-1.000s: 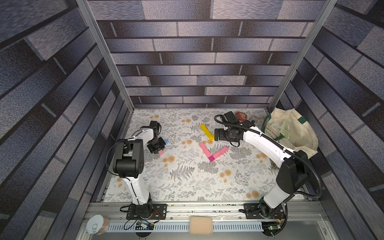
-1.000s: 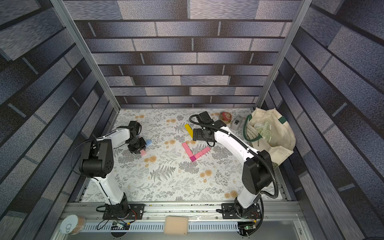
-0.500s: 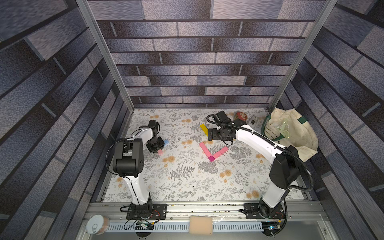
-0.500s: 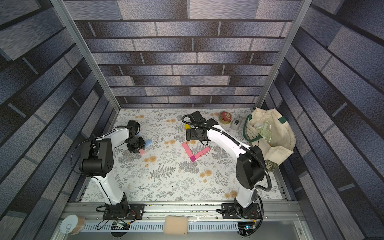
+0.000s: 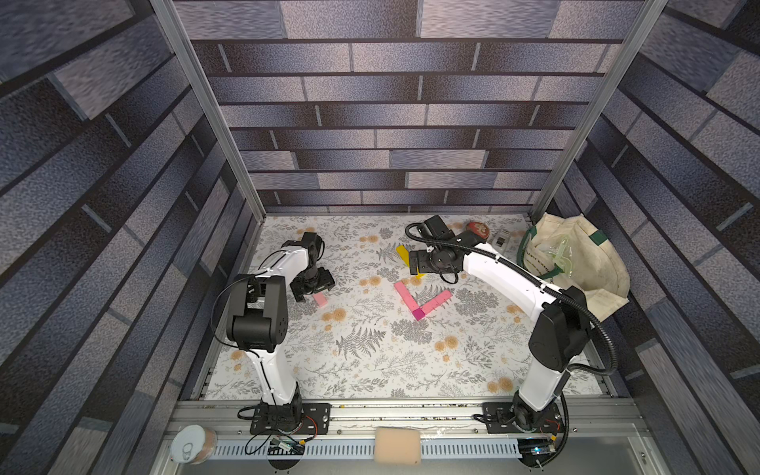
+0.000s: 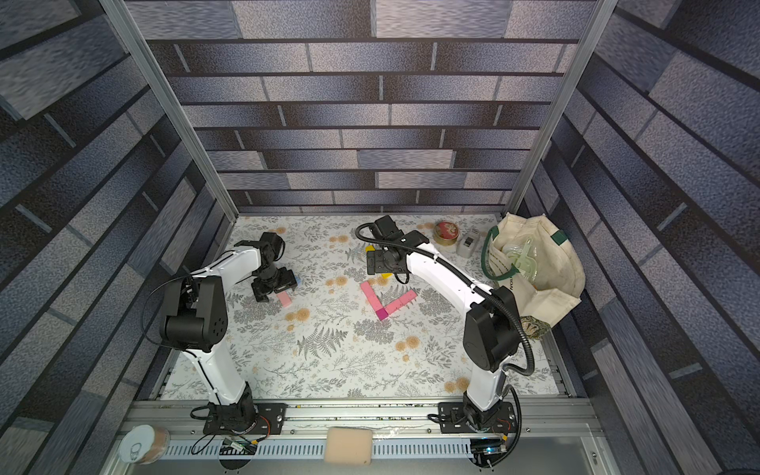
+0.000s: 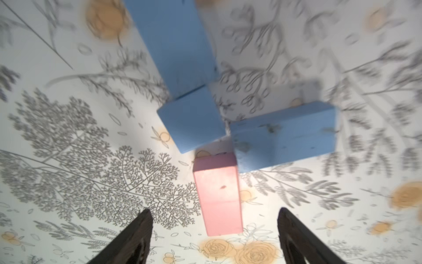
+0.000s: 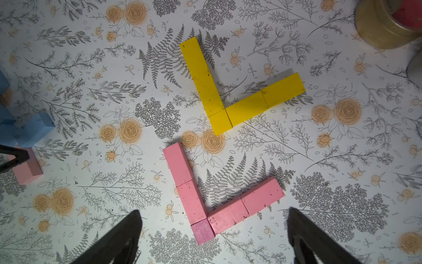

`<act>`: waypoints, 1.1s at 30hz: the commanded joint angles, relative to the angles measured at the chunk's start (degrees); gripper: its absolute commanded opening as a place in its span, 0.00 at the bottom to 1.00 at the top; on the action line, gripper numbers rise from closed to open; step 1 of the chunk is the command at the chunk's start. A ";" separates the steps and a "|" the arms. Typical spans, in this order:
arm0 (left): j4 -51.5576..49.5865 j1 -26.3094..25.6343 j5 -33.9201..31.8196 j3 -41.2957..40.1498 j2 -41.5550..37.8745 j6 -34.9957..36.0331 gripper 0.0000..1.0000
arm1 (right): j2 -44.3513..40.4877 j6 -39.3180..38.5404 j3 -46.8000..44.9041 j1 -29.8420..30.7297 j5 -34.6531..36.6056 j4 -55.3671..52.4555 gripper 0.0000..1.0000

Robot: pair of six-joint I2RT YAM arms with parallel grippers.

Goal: Assemble the letter v with building blocks
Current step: Move the building block to the center of the board, then pick up the building block from the center of the board.

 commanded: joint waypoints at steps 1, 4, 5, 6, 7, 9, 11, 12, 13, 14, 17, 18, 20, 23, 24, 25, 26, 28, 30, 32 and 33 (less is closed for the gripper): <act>-5.31 -0.86 -1.35 9.18 1.81 6.69 0.83 | 0.89 -0.97 1.81 0.11 1.56 -2.36 1.00; -9.09 -2.17 -0.77 16.03 7.89 9.93 0.81 | 0.74 -0.99 1.92 0.14 2.63 -3.07 1.00; -9.82 -2.59 -1.13 17.50 9.26 10.44 0.80 | 0.52 -1.06 1.70 0.05 2.99 -3.17 1.00; -10.03 -2.90 -1.22 18.61 10.59 11.38 0.79 | 0.24 -1.03 1.33 -0.01 3.37 -3.10 1.00; -10.25 -3.12 -1.63 19.57 11.82 12.25 0.78 | -0.01 -1.12 0.92 0.01 3.57 -3.03 1.00; -9.97 -3.30 -1.84 20.53 13.51 12.96 0.76 | -0.32 -1.05 0.27 -0.10 3.59 -2.83 1.00; -10.05 -3.23 0.47 21.45 14.54 12.48 0.74 | -0.50 -1.11 -0.02 -0.32 3.60 -2.92 1.00; -9.40 -3.56 0.06 21.29 14.51 12.41 0.74 | -0.59 -1.23 -0.32 -0.44 3.63 -2.92 1.00; -8.87 -3.85 -0.73 21.17 14.54 12.53 0.74 | -0.72 -1.15 -0.58 -0.50 3.74 -2.83 1.00; -8.93 -4.00 -1.12 21.41 14.92 12.72 0.75 | -0.81 -1.14 -0.79 -0.58 3.72 -2.74 1.00; -11.13 -3.53 -1.15 23.64 18.24 12.82 0.74 | -1.02 -1.00 -1.32 -0.68 3.66 -2.39 1.00; -11.52 -3.53 -1.23 24.03 18.94 12.91 0.74 | -1.10 -0.92 -1.48 -0.73 3.67 -2.39 1.00; -11.12 -3.45 -1.40 23.84 19.29 12.96 0.74 | -1.37 -0.65 -1.90 -0.77 3.77 -2.31 1.00; -9.95 -2.98 -1.37 23.37 19.40 12.65 0.74 | -1.89 -0.56 -2.94 -0.84 3.82 -1.80 1.00; -9.58 -2.84 -1.76 23.42 19.70 12.65 0.74 | -1.99 -0.43 -3.18 -0.95 3.72 -1.78 1.00; -9.65 -2.59 -2.00 23.66 20.10 12.65 0.74 | -2.08 -0.23 -3.35 -0.85 3.64 -1.78 1.00; -9.66 -2.33 -1.80 23.89 20.51 12.65 0.73 | -2.16 -0.17 -3.50 -0.82 3.46 -1.78 1.00; -9.13 -2.10 -1.76 23.61 20.66 12.74 0.72 | -2.55 -0.08 -3.80 -0.85 3.57 -1.78 1.00; -9.04 -2.05 -1.42 23.04 20.49 12.98 0.72 | -3.24 0.03 -4.29 -0.86 4.00 -1.78 1.00; -9.04 -2.23 -2.10 22.08 20.19 13.13 0.72 | -3.87 -0.07 -4.80 -0.81 4.44 -1.78 1.00; -9.02 -2.22 -2.01 21.50 20.22 13.25 0.72 | -4.22 0.04 -5.07 -0.87 4.59 -1.62 1.00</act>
